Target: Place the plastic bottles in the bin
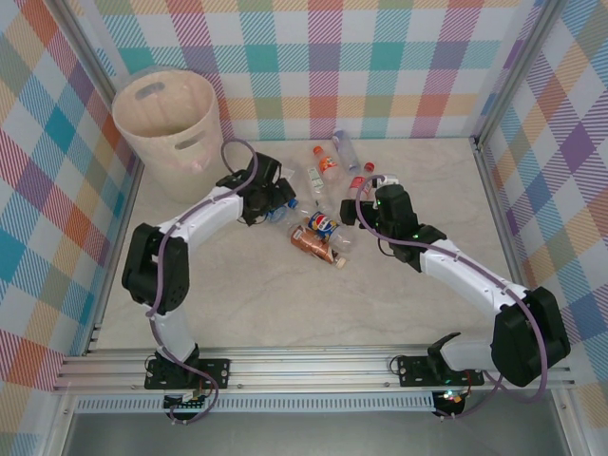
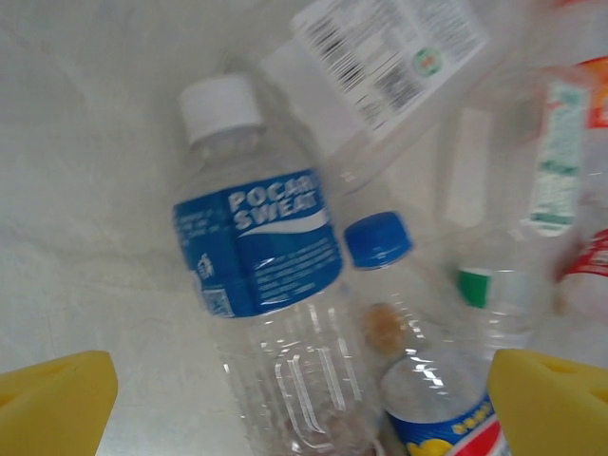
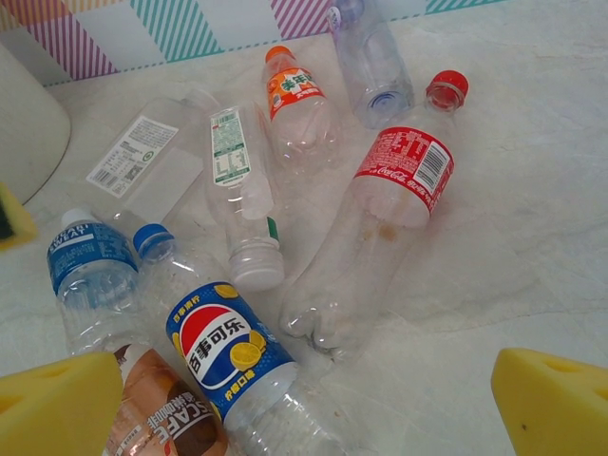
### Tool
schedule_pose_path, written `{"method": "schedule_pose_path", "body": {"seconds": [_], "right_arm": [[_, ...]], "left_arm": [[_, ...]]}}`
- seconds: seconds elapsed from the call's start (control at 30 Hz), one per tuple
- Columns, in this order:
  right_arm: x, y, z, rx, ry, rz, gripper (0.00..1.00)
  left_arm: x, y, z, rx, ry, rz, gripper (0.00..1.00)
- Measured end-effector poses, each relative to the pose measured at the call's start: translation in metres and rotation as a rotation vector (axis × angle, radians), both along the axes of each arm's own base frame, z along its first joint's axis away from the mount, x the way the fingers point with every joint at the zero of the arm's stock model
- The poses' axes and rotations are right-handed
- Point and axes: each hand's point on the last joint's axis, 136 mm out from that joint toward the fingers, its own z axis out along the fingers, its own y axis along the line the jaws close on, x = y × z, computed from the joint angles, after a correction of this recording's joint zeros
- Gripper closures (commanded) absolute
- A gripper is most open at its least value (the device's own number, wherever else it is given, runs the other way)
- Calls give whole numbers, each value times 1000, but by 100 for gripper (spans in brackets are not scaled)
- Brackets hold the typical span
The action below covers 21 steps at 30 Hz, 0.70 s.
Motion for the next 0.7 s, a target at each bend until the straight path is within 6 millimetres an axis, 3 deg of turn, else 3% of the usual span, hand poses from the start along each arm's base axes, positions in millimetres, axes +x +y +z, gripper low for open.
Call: {"method": "schedule_pose_path", "body": {"seconds": [0.23,0.37,0.5,0.7], "right_arm": [[-1,-1,-2,-9,12,-3,0],[-1,-2,-2,-10,13,-3,0],[-2,-2,-2,-12,17,-3,0],[-2,-2,-1,-13,17,-3,0]], "left_arm": [[0,-5,-43,-4,82,20,6],[2,-7,-61,-1,107,27,15],[1,-5,-73,16,127,29,23],[8,-6,-76,8,108,33,23]]}}
